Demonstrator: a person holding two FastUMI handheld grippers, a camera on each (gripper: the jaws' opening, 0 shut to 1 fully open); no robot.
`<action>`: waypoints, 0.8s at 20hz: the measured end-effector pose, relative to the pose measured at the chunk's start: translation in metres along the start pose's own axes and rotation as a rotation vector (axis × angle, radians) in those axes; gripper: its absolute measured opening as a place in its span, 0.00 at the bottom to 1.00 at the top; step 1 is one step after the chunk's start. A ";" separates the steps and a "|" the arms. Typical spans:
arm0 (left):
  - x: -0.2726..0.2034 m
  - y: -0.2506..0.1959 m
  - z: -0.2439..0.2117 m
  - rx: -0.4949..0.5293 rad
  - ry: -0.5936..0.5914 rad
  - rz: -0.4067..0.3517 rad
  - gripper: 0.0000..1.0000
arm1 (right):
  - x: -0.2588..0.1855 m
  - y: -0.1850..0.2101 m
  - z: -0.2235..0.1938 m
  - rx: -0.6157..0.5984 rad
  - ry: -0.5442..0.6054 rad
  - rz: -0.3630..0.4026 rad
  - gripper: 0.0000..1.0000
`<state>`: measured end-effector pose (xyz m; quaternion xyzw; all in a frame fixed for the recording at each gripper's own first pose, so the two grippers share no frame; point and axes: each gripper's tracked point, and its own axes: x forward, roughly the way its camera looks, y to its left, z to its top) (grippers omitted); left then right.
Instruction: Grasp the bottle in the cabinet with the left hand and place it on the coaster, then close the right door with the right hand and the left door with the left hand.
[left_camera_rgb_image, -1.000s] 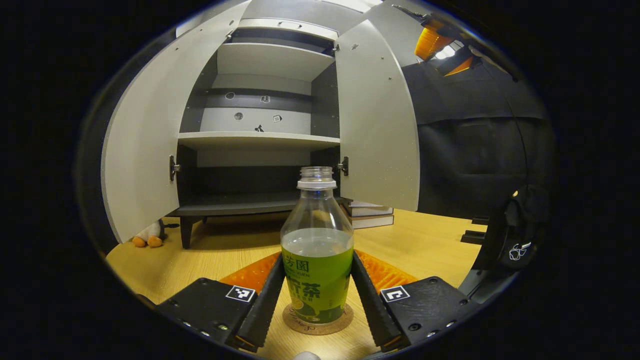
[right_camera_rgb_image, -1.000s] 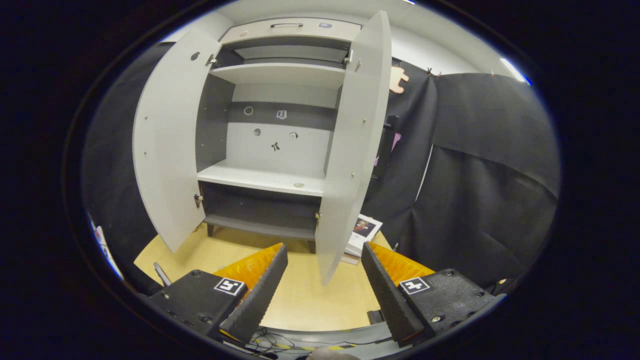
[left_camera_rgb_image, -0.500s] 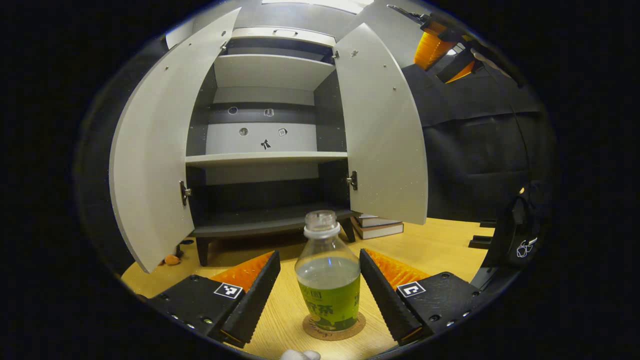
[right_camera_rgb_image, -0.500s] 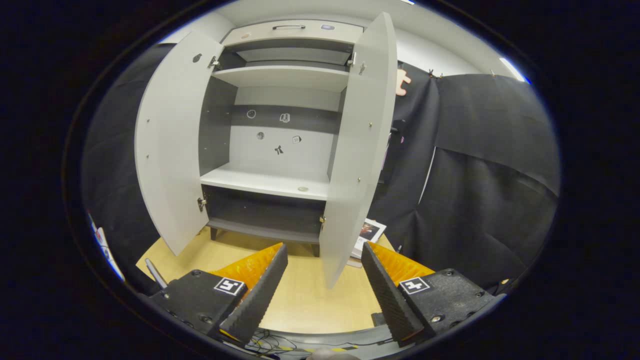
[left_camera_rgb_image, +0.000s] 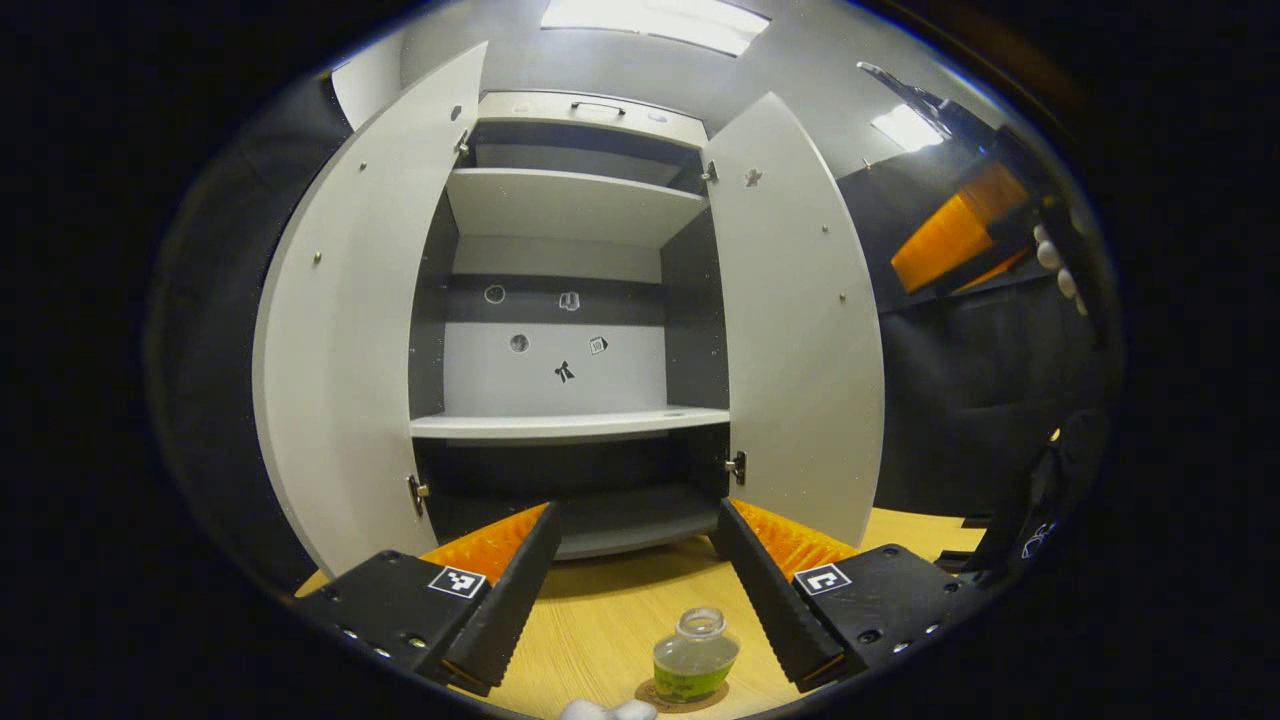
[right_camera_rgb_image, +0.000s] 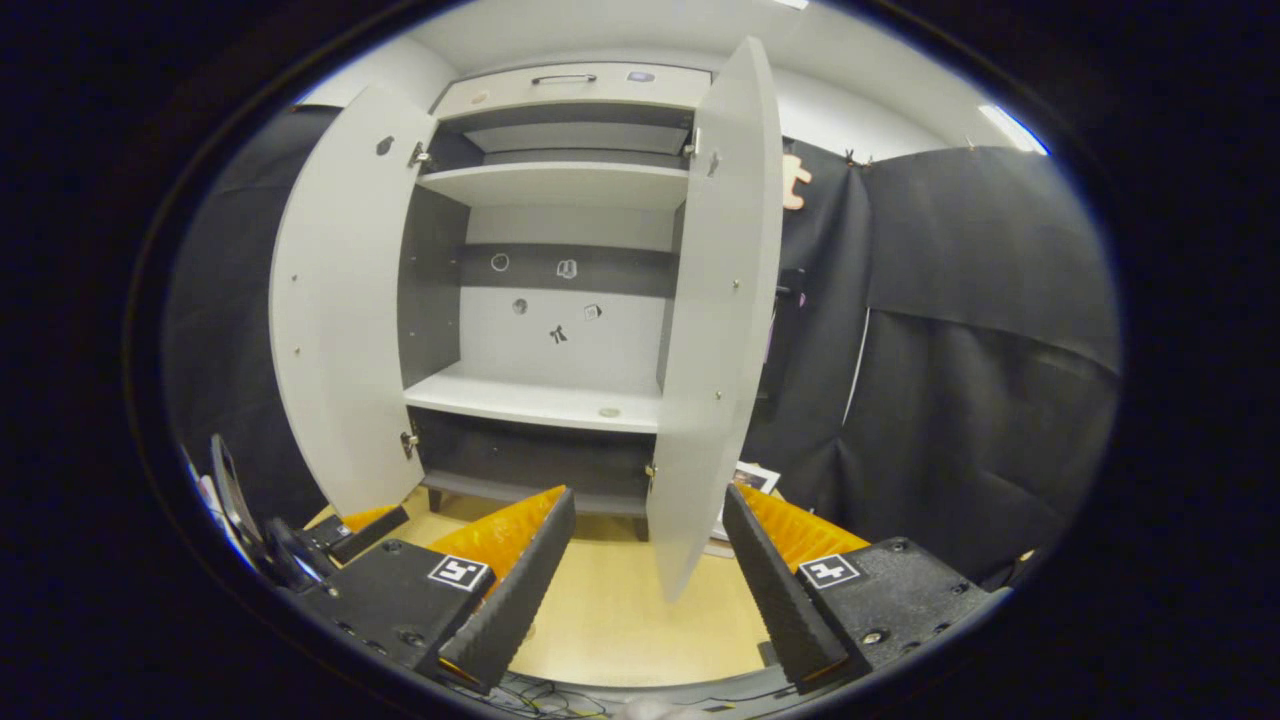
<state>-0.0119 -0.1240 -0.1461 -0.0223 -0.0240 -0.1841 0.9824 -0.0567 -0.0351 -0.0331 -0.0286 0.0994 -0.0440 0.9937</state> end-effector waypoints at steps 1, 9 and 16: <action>-0.001 0.003 0.013 -0.015 0.007 0.005 0.96 | 0.001 0.000 0.003 0.004 -0.016 0.001 0.98; -0.024 0.044 0.108 0.022 0.009 0.126 0.95 | 0.009 0.002 0.035 0.041 -0.147 0.029 0.98; -0.069 0.090 0.133 0.044 0.075 0.338 0.96 | 0.021 -0.062 0.060 0.113 -0.232 0.001 0.98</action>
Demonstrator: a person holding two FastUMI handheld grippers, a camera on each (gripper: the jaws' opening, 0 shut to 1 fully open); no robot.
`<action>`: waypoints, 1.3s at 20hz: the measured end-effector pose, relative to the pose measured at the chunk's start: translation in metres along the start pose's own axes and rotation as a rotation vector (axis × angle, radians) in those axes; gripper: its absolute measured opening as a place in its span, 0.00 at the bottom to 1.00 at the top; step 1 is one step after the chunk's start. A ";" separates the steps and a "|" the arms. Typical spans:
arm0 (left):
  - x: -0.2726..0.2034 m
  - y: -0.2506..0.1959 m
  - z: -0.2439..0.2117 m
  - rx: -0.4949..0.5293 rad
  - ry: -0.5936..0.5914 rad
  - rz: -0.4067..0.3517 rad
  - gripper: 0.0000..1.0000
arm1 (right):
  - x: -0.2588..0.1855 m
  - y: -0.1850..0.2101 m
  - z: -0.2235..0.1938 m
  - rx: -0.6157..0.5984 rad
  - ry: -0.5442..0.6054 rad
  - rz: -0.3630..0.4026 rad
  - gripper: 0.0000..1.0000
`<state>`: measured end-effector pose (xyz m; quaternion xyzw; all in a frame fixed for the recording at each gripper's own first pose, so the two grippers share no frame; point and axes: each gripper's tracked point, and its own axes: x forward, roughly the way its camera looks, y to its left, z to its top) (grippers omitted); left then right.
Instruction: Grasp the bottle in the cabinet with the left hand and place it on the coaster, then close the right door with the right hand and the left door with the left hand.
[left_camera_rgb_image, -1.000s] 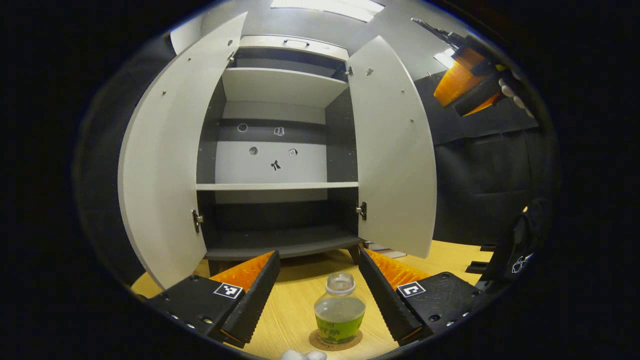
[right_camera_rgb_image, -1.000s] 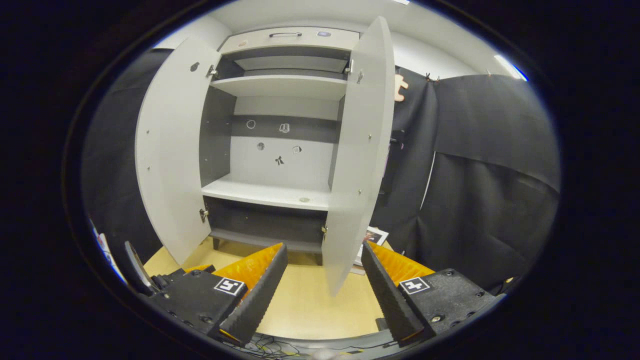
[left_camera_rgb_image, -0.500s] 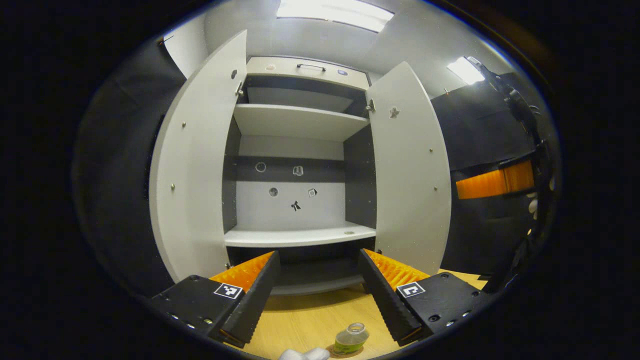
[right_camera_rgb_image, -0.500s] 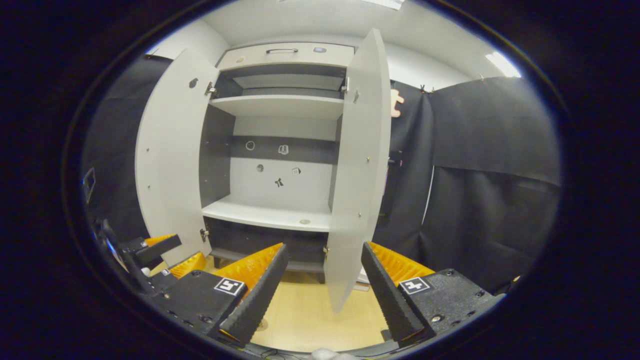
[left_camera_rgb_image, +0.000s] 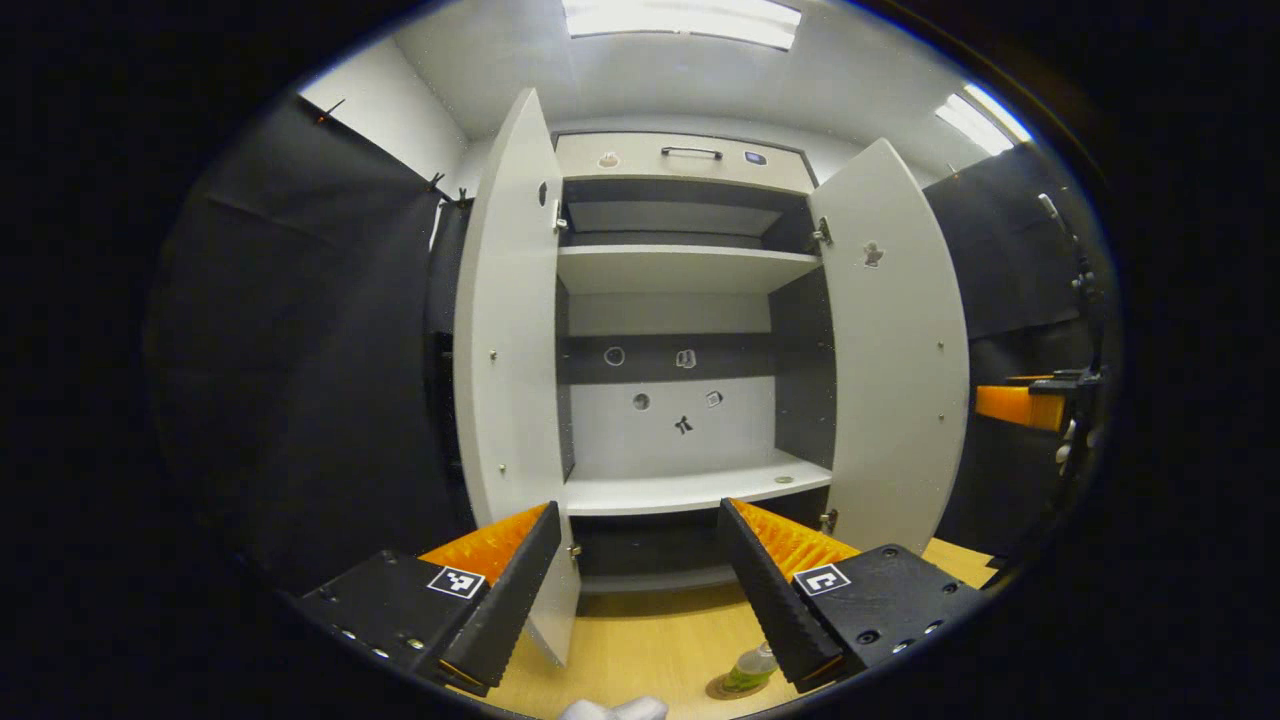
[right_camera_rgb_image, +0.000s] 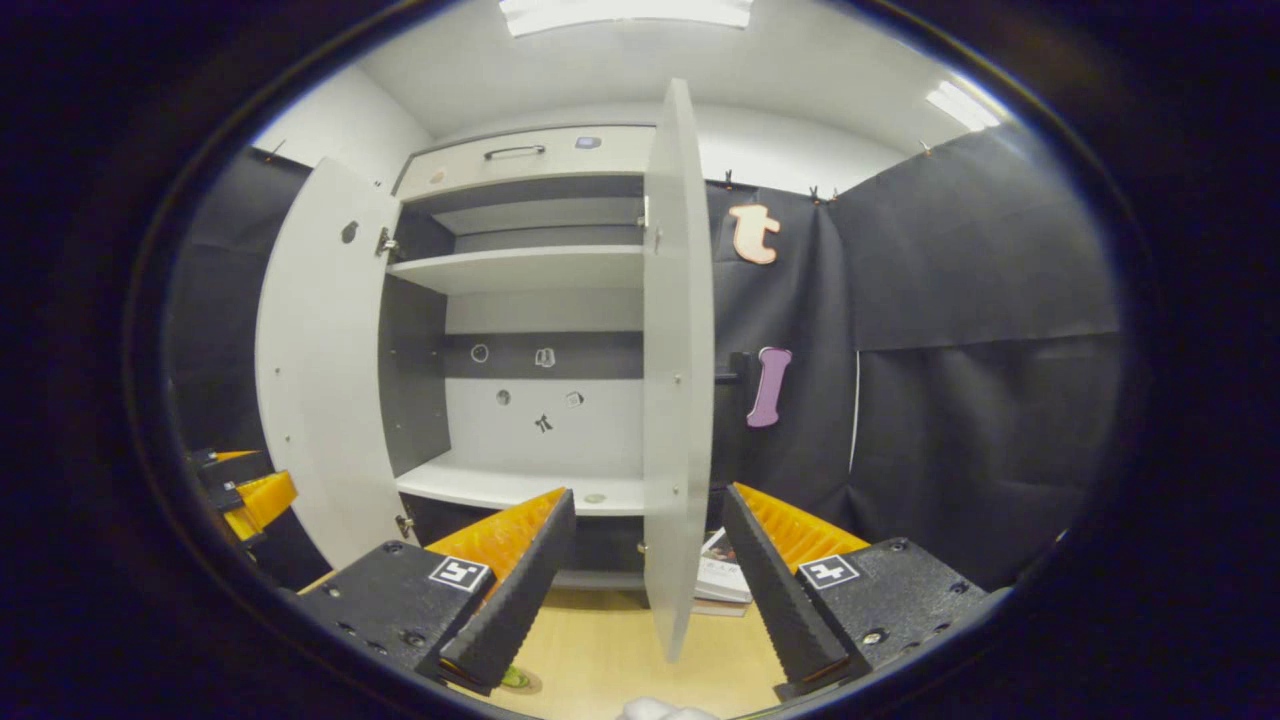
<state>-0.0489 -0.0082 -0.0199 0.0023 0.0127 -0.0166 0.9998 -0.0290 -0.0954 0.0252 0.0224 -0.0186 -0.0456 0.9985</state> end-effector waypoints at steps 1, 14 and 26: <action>-0.003 0.005 -0.002 0.006 0.013 0.030 0.96 | 0.004 -0.016 0.002 0.007 -0.004 -0.009 0.98; -0.028 -0.041 0.008 0.020 0.065 0.215 0.96 | 0.090 -0.165 0.012 0.100 0.022 -0.012 0.97; -0.042 -0.061 0.001 -0.013 0.097 0.307 0.96 | 0.132 -0.105 0.019 0.094 0.042 0.242 0.97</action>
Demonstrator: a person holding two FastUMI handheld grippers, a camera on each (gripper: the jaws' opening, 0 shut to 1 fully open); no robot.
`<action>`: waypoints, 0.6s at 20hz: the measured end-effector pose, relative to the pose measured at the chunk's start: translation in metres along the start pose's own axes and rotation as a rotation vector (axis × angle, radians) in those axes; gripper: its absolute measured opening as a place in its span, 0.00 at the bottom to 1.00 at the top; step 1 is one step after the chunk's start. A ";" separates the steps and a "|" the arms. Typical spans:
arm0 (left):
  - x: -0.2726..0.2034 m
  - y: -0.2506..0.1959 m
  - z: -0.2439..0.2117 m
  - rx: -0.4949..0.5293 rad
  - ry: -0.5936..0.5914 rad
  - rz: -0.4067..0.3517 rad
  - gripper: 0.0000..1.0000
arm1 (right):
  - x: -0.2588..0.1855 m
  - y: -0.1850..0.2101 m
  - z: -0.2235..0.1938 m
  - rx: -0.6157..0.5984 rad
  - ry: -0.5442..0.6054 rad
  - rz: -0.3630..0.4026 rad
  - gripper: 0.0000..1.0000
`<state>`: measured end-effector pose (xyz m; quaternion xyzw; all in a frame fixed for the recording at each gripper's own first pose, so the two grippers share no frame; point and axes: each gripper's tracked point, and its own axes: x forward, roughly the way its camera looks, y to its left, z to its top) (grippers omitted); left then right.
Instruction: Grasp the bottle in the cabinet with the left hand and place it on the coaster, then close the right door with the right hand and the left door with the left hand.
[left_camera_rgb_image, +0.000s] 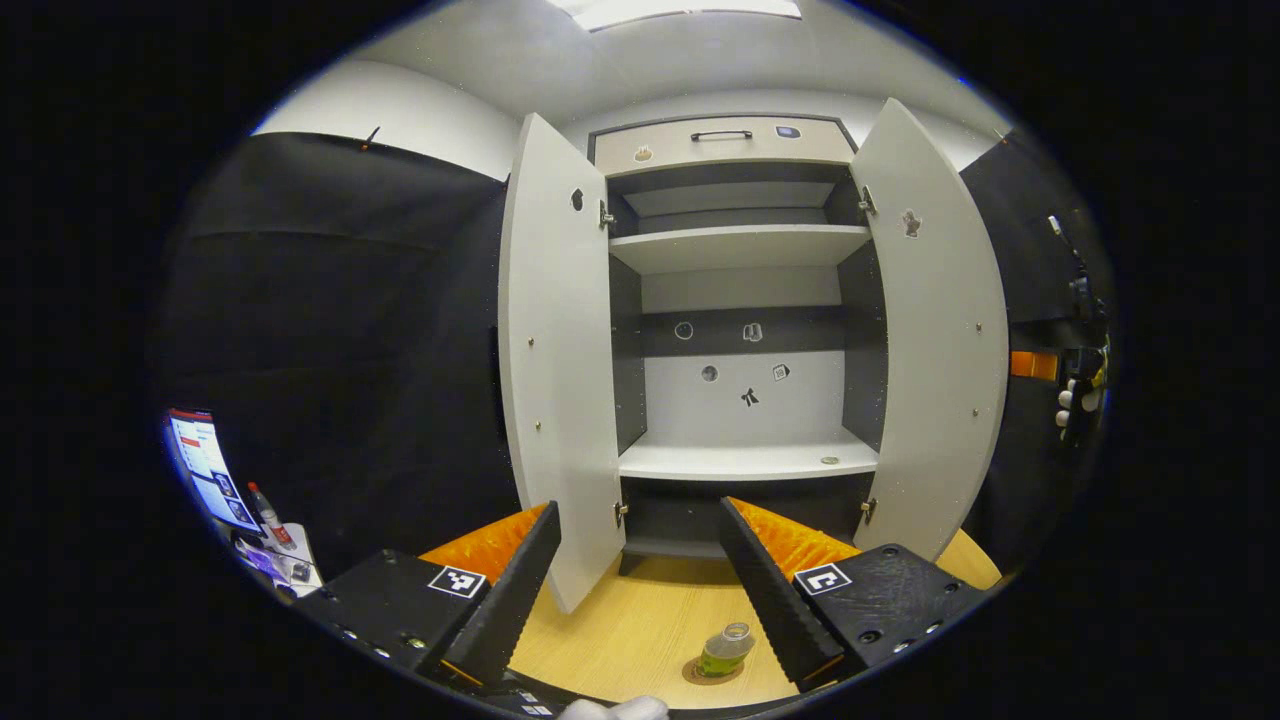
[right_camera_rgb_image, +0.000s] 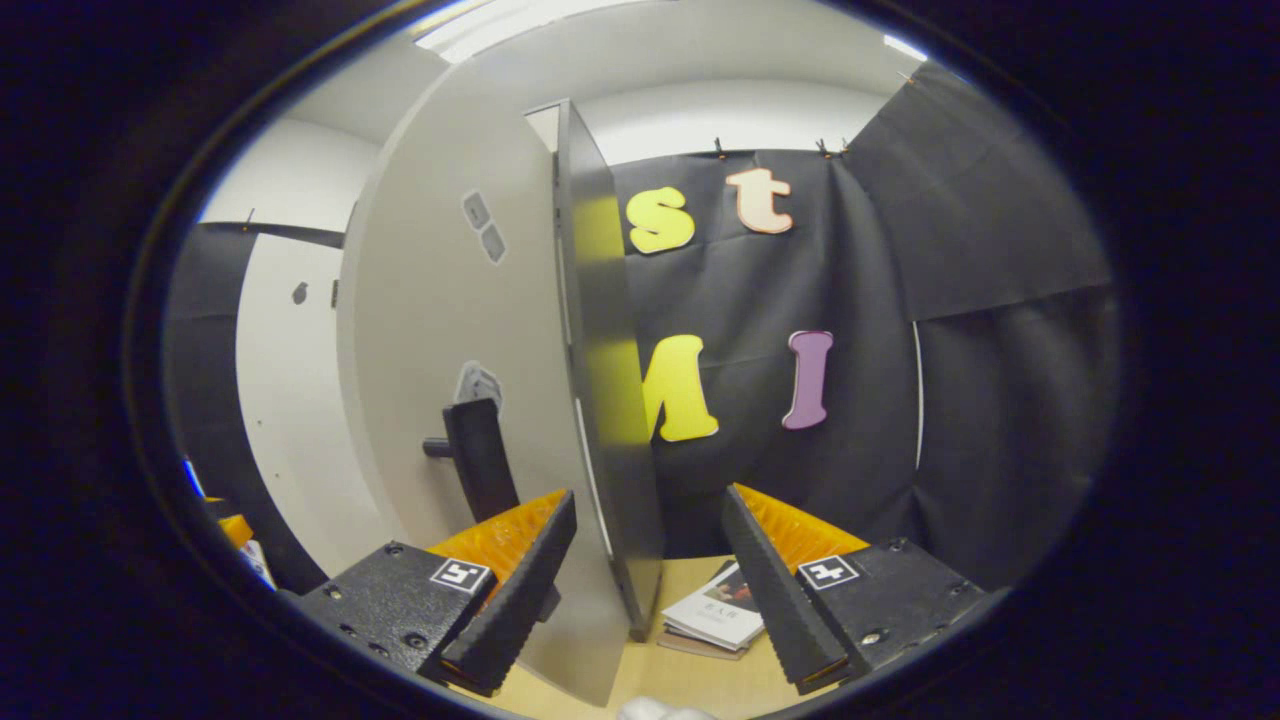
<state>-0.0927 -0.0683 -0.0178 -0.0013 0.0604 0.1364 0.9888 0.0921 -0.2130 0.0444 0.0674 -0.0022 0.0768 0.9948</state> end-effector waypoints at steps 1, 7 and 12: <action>-0.001 0.000 0.000 -0.002 -0.002 0.005 0.96 | 0.002 0.001 -0.002 -0.002 0.007 -0.001 0.95; 0.003 0.009 -0.002 -0.003 0.004 0.021 0.96 | 0.006 0.038 -0.014 0.082 0.041 0.044 0.93; 0.014 0.021 -0.002 0.002 0.005 0.013 0.96 | 0.013 0.073 -0.019 0.115 0.075 0.079 0.93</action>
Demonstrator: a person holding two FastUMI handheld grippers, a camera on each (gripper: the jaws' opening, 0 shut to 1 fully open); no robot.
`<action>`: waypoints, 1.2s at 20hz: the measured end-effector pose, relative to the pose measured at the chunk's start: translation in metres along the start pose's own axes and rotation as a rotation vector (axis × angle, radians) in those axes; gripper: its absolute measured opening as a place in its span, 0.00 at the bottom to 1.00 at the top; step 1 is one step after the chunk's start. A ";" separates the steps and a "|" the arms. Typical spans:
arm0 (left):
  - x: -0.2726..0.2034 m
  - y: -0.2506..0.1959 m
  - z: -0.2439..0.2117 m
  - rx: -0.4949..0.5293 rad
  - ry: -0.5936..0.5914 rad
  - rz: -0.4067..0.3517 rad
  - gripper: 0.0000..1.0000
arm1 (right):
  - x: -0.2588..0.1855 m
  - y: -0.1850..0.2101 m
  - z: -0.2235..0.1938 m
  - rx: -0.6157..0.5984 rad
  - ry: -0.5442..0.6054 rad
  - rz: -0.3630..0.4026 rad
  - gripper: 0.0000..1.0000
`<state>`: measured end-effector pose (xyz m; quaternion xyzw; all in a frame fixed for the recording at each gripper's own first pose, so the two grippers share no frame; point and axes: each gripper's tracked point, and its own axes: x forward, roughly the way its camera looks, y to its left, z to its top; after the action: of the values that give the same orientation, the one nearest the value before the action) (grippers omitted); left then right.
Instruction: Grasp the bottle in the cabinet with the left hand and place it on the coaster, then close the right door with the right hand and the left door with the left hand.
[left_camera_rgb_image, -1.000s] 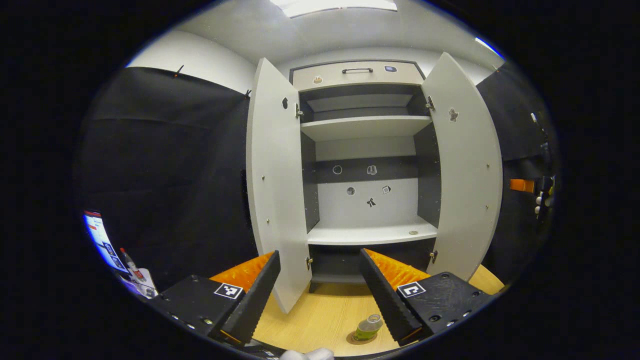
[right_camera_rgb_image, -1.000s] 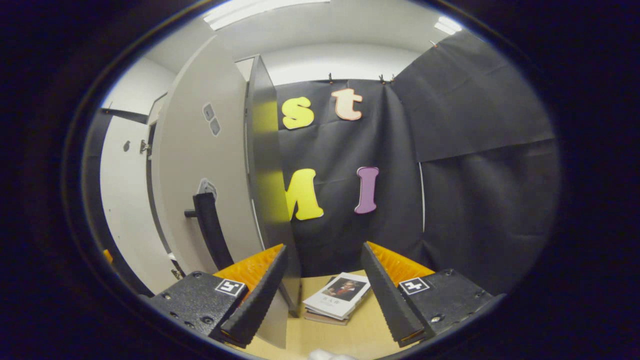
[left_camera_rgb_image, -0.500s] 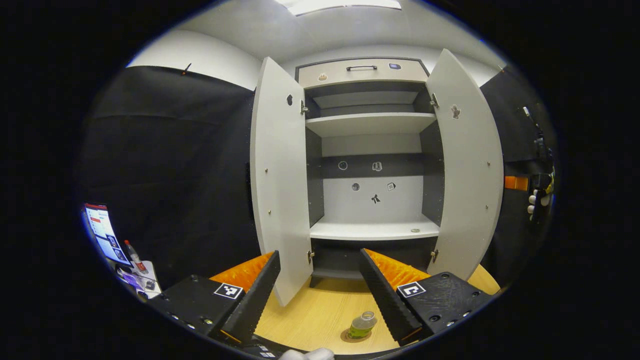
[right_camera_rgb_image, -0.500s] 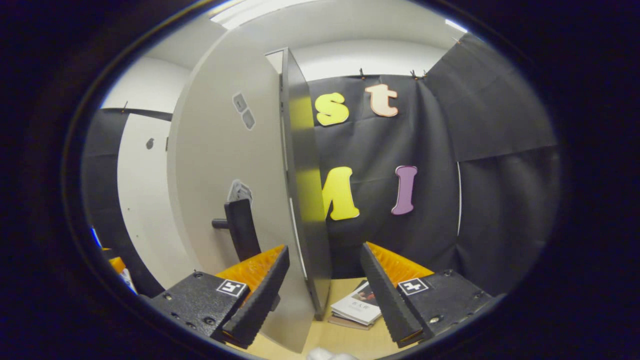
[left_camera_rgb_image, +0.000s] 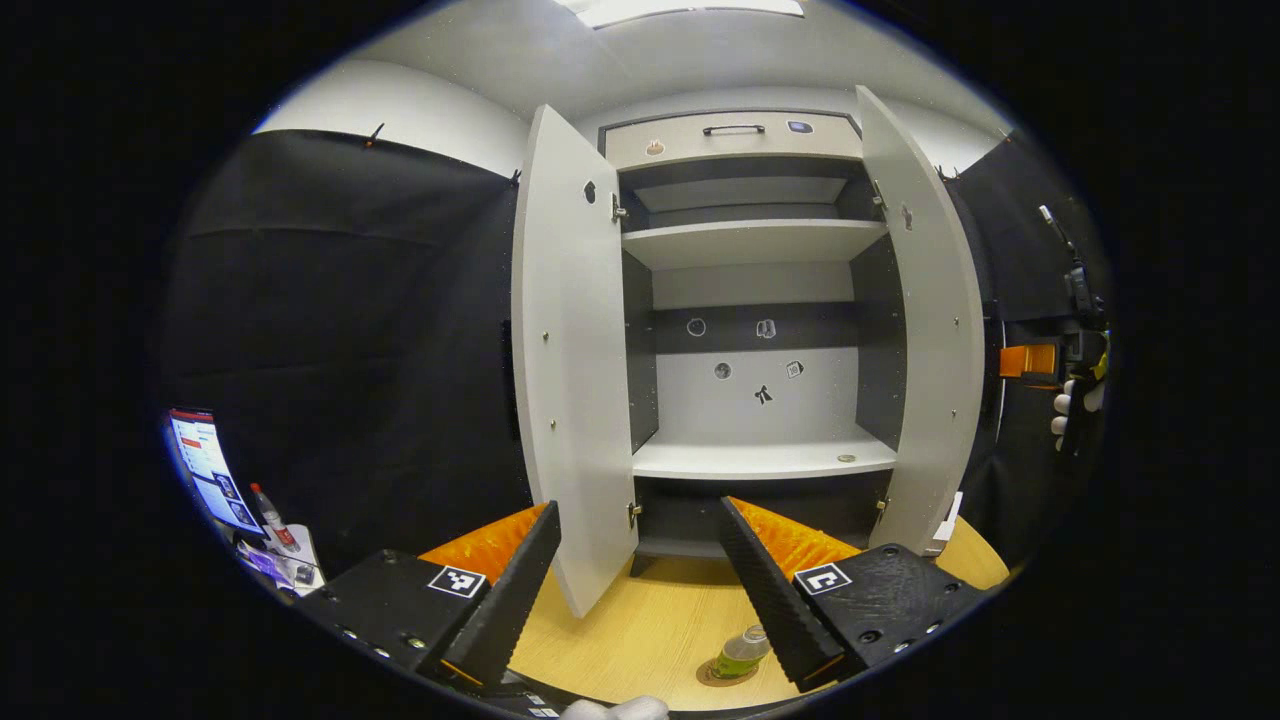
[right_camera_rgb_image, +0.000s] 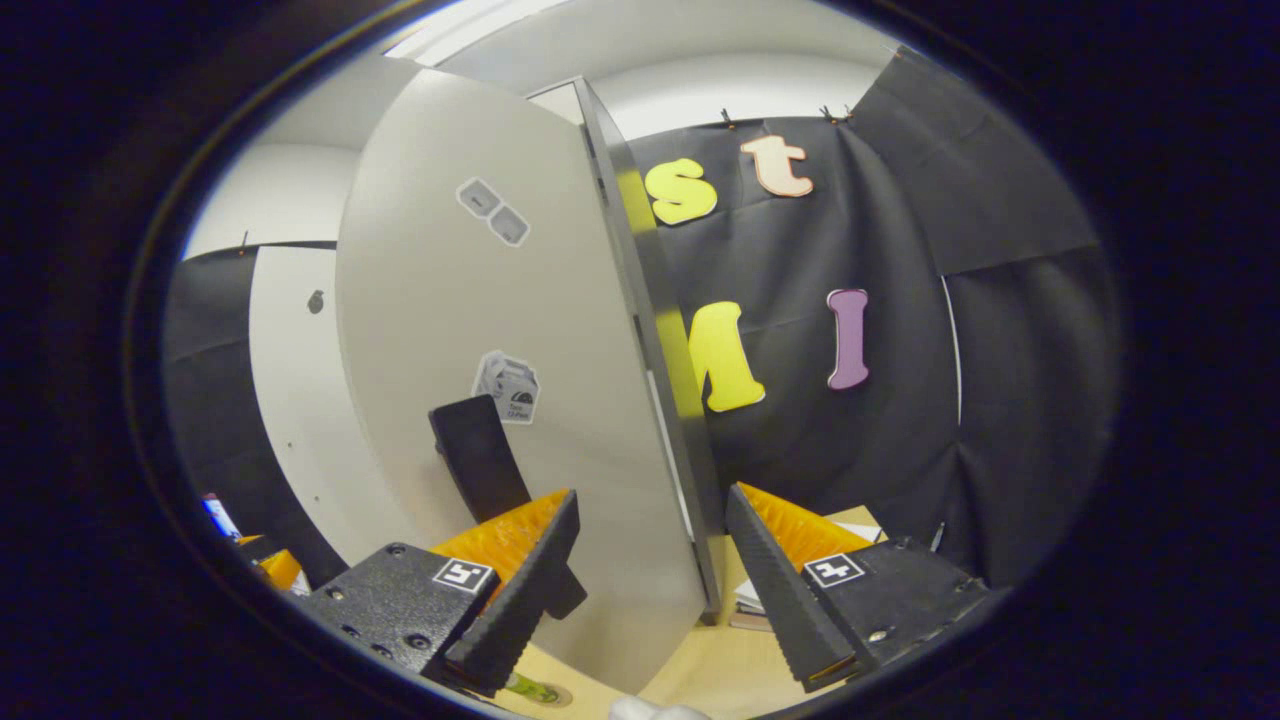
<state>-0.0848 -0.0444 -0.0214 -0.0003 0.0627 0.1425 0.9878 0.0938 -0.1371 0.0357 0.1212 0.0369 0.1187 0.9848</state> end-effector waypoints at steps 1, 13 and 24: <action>0.002 0.003 0.002 -0.003 -0.004 -0.001 0.96 | 0.001 0.004 -0.001 -0.002 -0.002 -0.001 0.98; 0.026 0.033 0.000 -0.002 0.002 -0.020 0.96 | 0.018 0.091 -0.006 -0.109 -0.046 0.122 0.98; 0.051 0.063 -0.008 0.004 0.005 -0.040 0.96 | 0.002 0.102 -0.046 -0.236 0.028 0.083 0.99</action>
<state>-0.0556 0.0304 -0.0347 0.0001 0.0654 0.1226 0.9903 0.0681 -0.0294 0.0164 0.0041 0.0313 0.1645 0.9859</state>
